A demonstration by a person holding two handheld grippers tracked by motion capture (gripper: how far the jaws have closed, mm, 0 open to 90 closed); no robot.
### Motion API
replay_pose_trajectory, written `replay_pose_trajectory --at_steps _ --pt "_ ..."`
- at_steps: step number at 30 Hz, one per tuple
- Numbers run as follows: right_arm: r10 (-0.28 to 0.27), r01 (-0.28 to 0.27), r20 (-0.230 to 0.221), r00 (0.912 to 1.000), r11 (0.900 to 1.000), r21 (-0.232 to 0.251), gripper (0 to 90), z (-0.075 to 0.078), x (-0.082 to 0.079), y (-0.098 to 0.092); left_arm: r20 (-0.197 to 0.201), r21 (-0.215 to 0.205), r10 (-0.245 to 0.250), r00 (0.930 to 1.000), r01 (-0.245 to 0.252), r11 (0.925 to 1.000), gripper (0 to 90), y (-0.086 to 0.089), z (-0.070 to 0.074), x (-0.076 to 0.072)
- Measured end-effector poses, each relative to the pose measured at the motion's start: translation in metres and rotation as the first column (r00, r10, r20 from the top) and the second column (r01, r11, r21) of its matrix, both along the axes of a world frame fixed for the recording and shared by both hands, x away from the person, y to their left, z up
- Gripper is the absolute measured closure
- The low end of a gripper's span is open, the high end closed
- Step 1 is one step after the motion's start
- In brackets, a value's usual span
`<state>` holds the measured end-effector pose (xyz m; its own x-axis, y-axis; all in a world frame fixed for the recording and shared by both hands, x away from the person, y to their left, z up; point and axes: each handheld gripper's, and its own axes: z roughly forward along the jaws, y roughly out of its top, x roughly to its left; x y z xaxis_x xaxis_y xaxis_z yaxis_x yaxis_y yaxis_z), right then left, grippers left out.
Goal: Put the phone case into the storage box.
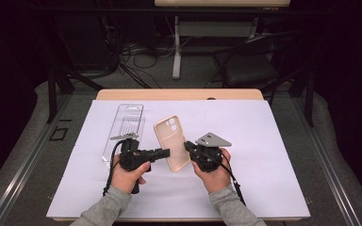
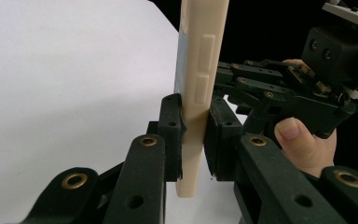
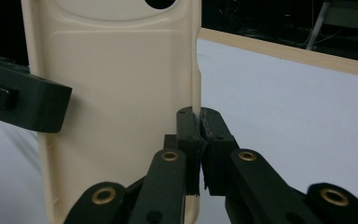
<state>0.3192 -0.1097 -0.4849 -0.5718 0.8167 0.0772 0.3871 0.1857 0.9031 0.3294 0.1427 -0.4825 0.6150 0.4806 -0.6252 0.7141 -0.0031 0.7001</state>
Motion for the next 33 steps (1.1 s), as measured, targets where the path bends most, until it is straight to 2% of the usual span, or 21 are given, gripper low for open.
replay_pose_trajectory --at_steps 8,25,33 --pt "0.002 -0.002 0.001 1.0 1.0 -0.003 87.6 -0.0007 0.0001 0.0003 -0.008 0.001 0.007 0.9999 -0.007 1.0 79.3 0.0002 -0.0004 0.0" --pt "0.011 -0.011 -0.014 0.9999 1.0 0.006 87.4 -0.0019 0.0012 -0.0001 0.022 0.035 0.002 0.9997 -0.003 0.9994 79.9 -0.0002 0.0003 -0.0012" --pt "0.015 -0.014 -0.014 0.9998 1.0 0.012 87.0 -0.0017 0.0014 -0.0005 0.026 0.035 0.004 0.9996 -0.004 0.9994 80.0 0.0 0.001 -0.0017"
